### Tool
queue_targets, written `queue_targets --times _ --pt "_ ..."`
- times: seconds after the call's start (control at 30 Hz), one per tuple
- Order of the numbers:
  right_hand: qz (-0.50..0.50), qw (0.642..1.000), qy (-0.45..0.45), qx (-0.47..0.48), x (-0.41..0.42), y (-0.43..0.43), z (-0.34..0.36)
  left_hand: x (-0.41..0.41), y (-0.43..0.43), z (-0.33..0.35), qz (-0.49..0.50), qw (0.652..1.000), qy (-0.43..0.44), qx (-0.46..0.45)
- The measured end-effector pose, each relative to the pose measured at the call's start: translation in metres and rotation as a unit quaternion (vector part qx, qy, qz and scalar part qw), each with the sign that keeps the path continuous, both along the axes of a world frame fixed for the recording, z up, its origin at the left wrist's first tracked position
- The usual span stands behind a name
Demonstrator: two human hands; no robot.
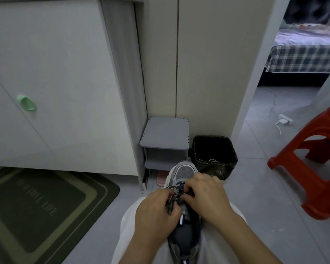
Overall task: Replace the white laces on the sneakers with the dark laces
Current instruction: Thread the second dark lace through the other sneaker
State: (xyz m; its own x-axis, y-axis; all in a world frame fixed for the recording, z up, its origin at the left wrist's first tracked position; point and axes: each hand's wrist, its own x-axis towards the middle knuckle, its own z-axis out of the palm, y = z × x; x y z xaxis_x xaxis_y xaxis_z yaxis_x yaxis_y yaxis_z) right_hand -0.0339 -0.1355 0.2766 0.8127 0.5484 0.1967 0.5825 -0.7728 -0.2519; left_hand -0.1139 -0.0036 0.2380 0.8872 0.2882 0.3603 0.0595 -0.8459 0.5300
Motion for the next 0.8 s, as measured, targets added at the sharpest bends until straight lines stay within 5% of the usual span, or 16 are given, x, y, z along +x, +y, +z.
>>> queue_targets --times 0.17,0.43,0.8 --pt "0.001 0.999 0.009 -0.036 0.002 -0.001 -0.001 0.002 -0.001 -0.001 0.021 1.000 -0.005 -0.013" --pt "-0.033 0.999 -0.024 0.034 -0.003 -0.028 -0.008 0.005 -0.001 0.003 0.039 0.999 0.021 -0.005" --pt "-0.065 0.997 0.047 0.018 -0.001 -0.065 -0.011 0.006 0.001 0.005 -0.003 0.998 0.025 0.056"
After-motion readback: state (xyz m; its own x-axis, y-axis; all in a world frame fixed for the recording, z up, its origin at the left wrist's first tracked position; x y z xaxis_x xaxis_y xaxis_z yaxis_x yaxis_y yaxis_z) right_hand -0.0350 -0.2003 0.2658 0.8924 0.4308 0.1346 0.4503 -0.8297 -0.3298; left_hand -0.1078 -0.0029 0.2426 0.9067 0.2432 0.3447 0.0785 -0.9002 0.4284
